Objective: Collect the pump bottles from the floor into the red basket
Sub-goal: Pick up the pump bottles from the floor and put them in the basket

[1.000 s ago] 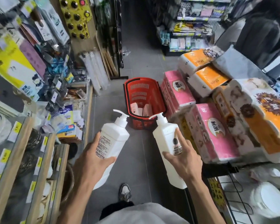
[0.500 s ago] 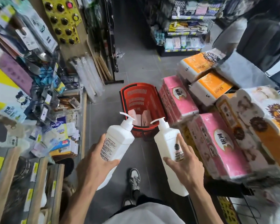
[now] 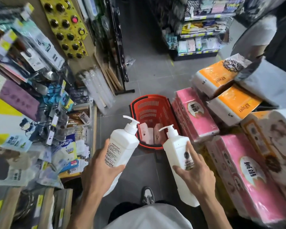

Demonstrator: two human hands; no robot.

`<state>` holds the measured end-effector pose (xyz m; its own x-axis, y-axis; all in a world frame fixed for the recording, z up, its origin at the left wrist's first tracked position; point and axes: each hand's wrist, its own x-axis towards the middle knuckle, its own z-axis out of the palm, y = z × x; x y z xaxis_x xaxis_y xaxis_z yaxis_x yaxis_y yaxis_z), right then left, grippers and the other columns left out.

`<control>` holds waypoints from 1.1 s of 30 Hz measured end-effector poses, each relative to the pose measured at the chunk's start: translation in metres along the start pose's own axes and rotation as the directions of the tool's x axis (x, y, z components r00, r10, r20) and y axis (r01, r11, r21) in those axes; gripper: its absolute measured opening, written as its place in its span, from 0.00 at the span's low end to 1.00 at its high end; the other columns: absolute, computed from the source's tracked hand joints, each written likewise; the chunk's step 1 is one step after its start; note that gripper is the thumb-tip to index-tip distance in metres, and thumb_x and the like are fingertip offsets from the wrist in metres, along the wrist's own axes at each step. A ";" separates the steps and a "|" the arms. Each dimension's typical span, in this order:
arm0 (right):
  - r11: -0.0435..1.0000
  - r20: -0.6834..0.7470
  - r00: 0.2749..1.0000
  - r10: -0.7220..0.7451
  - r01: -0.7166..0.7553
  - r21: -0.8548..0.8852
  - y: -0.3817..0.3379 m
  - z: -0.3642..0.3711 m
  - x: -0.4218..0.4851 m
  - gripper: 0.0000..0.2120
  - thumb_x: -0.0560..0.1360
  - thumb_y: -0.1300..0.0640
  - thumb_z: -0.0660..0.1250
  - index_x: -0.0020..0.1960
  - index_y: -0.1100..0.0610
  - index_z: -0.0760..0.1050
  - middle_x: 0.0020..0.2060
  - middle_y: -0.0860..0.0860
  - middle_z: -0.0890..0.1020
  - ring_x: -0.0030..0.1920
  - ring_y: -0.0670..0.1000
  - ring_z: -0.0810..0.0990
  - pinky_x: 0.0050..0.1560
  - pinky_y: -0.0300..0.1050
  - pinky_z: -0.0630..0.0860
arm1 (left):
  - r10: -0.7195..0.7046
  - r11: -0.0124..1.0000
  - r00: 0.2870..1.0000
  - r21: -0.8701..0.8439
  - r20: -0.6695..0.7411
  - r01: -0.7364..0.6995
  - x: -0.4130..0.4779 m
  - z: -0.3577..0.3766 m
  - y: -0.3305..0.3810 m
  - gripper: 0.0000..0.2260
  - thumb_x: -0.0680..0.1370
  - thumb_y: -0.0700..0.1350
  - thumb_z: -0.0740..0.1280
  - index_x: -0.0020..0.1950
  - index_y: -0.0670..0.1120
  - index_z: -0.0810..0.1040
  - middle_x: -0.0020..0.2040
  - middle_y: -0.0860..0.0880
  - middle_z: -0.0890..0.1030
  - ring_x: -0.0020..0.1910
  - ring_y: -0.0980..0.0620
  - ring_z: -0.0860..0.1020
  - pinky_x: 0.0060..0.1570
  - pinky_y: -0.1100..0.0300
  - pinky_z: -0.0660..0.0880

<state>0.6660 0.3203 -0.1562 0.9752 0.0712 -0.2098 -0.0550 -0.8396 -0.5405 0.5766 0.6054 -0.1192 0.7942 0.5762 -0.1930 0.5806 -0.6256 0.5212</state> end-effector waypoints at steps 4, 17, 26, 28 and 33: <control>1.000 0.020 1.000 0.021 -0.021 0.000 -0.007 0.003 0.026 0.48 0.67 0.39 0.75 0.77 0.27 0.48 0.53 0.38 0.70 0.43 0.50 0.76 0.42 0.48 0.74 | -0.037 0.999 0.999 -0.003 0.021 0.037 0.029 0.000 0.002 0.45 0.69 0.58 0.78 0.81 0.62 0.57 0.70 0.55 0.75 0.62 0.45 0.77 0.51 0.51 0.73; 0.991 -0.005 0.994 0.106 -0.105 0.087 -0.121 0.053 0.106 0.49 0.67 0.38 0.74 0.75 0.23 0.45 0.55 0.38 0.72 0.49 0.49 0.79 0.48 0.50 0.75 | 0.056 0.997 0.989 -0.063 0.139 -0.048 0.185 -0.029 -0.011 0.48 0.66 0.58 0.79 0.79 0.65 0.56 0.69 0.56 0.76 0.61 0.48 0.78 0.55 0.50 0.76; 0.904 -0.134 0.917 0.375 -0.330 0.271 -0.193 0.094 0.113 0.49 0.67 0.43 0.77 0.78 0.29 0.51 0.55 0.39 0.73 0.50 0.47 0.73 0.48 0.49 0.69 | 0.222 0.973 0.950 0.005 0.219 -0.229 0.308 -0.074 -0.019 0.47 0.67 0.57 0.80 0.80 0.63 0.58 0.69 0.55 0.77 0.60 0.46 0.79 0.51 0.49 0.77; 0.873 -0.128 0.894 0.428 -0.373 0.315 -0.203 0.101 0.113 0.49 0.67 0.42 0.78 0.78 0.28 0.51 0.56 0.39 0.73 0.51 0.46 0.74 0.49 0.49 0.69 | 0.247 0.965 0.937 0.020 0.249 -0.260 0.329 -0.076 -0.016 0.47 0.67 0.57 0.80 0.80 0.62 0.58 0.68 0.53 0.78 0.59 0.45 0.79 0.52 0.49 0.77; 0.790 -0.150 0.833 0.532 -0.425 0.441 -0.220 0.107 0.121 0.48 0.61 0.35 0.71 0.76 0.24 0.51 0.54 0.39 0.76 0.49 0.44 0.75 0.48 0.48 0.68 | 0.297 0.949 0.902 0.007 0.314 -0.315 0.368 -0.069 0.004 0.47 0.67 0.56 0.80 0.80 0.62 0.58 0.66 0.51 0.79 0.59 0.44 0.79 0.49 0.52 0.73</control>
<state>0.7735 0.5712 -0.1498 0.8155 -0.4683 -0.3401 -0.5528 -0.4559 -0.6976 0.8583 0.8511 -0.1308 0.9449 0.1687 -0.2806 0.3022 -0.7788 0.5497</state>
